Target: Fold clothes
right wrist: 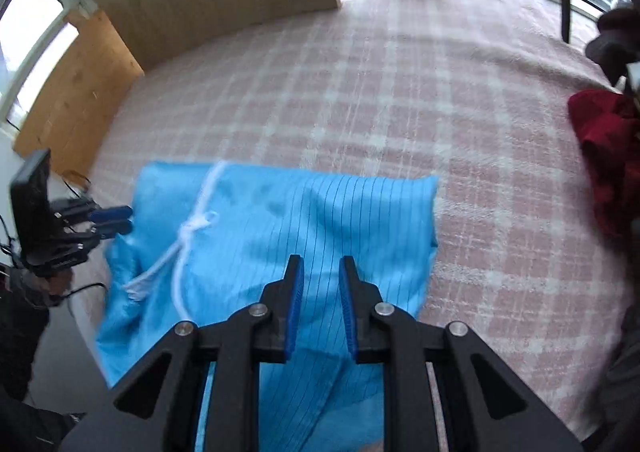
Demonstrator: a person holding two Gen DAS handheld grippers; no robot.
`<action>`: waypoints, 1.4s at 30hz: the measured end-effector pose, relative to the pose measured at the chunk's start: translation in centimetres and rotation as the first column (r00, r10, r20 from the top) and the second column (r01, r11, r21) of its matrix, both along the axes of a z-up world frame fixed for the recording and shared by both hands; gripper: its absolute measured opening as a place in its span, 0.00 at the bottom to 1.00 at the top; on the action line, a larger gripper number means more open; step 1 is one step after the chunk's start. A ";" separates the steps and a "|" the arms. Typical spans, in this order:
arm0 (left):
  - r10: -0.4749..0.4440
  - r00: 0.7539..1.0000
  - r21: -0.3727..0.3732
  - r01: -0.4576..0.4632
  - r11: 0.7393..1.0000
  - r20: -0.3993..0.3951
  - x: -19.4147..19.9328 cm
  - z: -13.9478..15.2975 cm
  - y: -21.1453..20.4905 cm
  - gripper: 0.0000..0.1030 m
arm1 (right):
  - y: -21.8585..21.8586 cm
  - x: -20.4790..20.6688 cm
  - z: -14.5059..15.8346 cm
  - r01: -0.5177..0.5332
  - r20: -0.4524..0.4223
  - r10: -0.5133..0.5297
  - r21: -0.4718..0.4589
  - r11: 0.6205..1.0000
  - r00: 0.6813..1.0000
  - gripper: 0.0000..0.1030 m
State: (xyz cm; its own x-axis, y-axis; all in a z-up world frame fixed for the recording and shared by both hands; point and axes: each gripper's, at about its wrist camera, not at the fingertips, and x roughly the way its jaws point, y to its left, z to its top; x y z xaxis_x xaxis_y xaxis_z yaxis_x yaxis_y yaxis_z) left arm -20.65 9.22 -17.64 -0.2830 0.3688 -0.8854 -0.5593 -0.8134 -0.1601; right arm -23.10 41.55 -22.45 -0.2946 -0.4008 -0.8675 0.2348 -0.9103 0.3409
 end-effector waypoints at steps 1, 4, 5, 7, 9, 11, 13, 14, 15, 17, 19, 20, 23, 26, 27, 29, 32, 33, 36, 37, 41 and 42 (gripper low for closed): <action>-0.016 1.000 0.002 0.016 1.000 -0.019 0.6 0.7 0.1 0.17 | 0.6 0.6 0.7 0.015 -0.015 -0.015 0.005 1.000 1.000 0.18; -0.072 0.997 -0.001 0.072 0.997 -0.016 2.5 0.9 0.7 0.19 | 1.7 1.8 1.0 0.024 -0.020 -0.024 -0.012 1.000 0.999 0.18; -0.089 0.996 -0.006 0.088 0.996 -0.013 3.1 0.8 0.9 0.19 | 1.9 2.0 0.8 0.027 -0.014 -0.028 -0.024 0.999 1.000 0.18; -0.096 0.995 -0.046 0.097 0.994 0.019 3.4 -0.9 1.4 0.19 | 1.4 2.4 -0.6 0.015 0.018 -0.015 0.008 1.000 1.000 0.18; -0.092 0.995 -0.067 0.095 0.993 0.048 3.6 -2.5 1.5 0.19 | 0.8 2.9 -2.2 -0.004 0.055 0.001 0.053 0.999 0.999 0.18; -0.081 0.995 -0.061 0.084 0.995 0.057 3.8 -2.9 1.2 0.19 | 0.4 3.5 -3.4 -0.023 0.080 0.016 0.090 0.996 0.997 0.18; -0.066 0.996 -0.050 0.069 0.996 0.063 3.9 -2.5 0.8 0.19 | 0.6 4.5 -3.2 -0.030 0.078 0.022 0.106 0.994 0.997 0.18; -0.054 0.997 -0.048 0.057 0.997 0.058 4.0 -2.1 0.4 0.19 | 1.0 5.0 -2.7 -0.020 0.074 0.012 0.110 0.994 0.997 0.18; -0.038 0.998 -0.047 0.041 0.998 0.053 4.1 -1.7 0.0 0.19 | 1.5 5.6 -2.2 -0.006 0.067 -0.001 0.111 0.994 0.998 0.18; 0.022 0.999 -0.052 -0.020 0.998 0.037 4.3 -0.5 -1.2 0.19 | 2.5 6.7 -0.4 0.047 0.027 -0.051 0.122 0.991 0.998 0.18; 0.080 0.996 0.002 -0.080 0.997 0.029 4.8 1.1 -2.4 0.19 | 2.6 8.3 1.8 0.068 -0.040 -0.065 0.089 0.994 0.997 0.18; 0.091 0.996 0.027 -0.092 0.995 0.023 5.2 2.0 -2.4 0.19 | 2.2 9.1 2.7 0.061 -0.065 -0.057 0.060 0.996 0.996 0.18; 0.009 1.000 0.085 -0.008 0.996 -0.020 8.0 4.8 -0.8 0.22 | -0.4 10.8 4.2 -0.001 -0.099 0.000 -0.009 1.000 0.995 0.19; -0.140 0.989 0.048 0.142 0.989 -0.052 11.2 5.8 2.7 0.26 | -3.5 13.0 4.8 -0.120 -0.112 0.122 0.017 0.993 0.986 0.32; -0.191 0.980 0.035 0.193 0.981 -0.053 12.2 5.8 3.7 0.27 | -4.4 13.7 4.8 -0.159 -0.113 0.162 0.043 0.986 0.980 0.35; -0.298 0.954 0.008 0.299 0.954 -0.042 14.3 5.7 4.8 0.30 | -5.7 15.1 4.9 -0.235 -0.120 0.248 0.115 0.965 0.961 0.37; -0.436 0.900 -0.085 0.433 0.897 -0.021 16.5 4.5 7.4 0.32 | -6.9 17.3 5.1 -0.402 -0.147 0.440 0.231 0.886 0.886 0.39; -0.461 0.888 -0.100 0.457 0.884 -0.011 16.7 4.2 7.7 0.32 | -7.4 17.9 5.0 -0.464 -0.138 0.516 0.289 0.837 0.846 0.40; -0.518 0.855 -0.128 0.517 0.846 0.028 16.6 3.5 8.6 0.32 | -8.7 19.5 4.3 -0.610 -0.058 0.710 0.466 0.641 0.702 0.42; -0.533 0.845 -0.147 0.532 0.834 0.034 16.8 3.0 8.8 0.32 | -8.9 19.6 3.9 -0.645 -0.033 0.754 0.493 0.583 0.656 0.42; -0.568 0.821 -0.182 0.569 0.802 0.060 16.7 1.6 9.9 0.32 | -10.0 19.0 3.3 -0.722 0.047 0.842 0.543 0.429 0.537 0.42; -0.574 0.816 -0.182 0.575 0.797 0.065 16.6 1.3 10.1 0.32 | -10.2 18.8 3.1 -0.737 0.059 0.856 0.541 0.406 0.514 0.42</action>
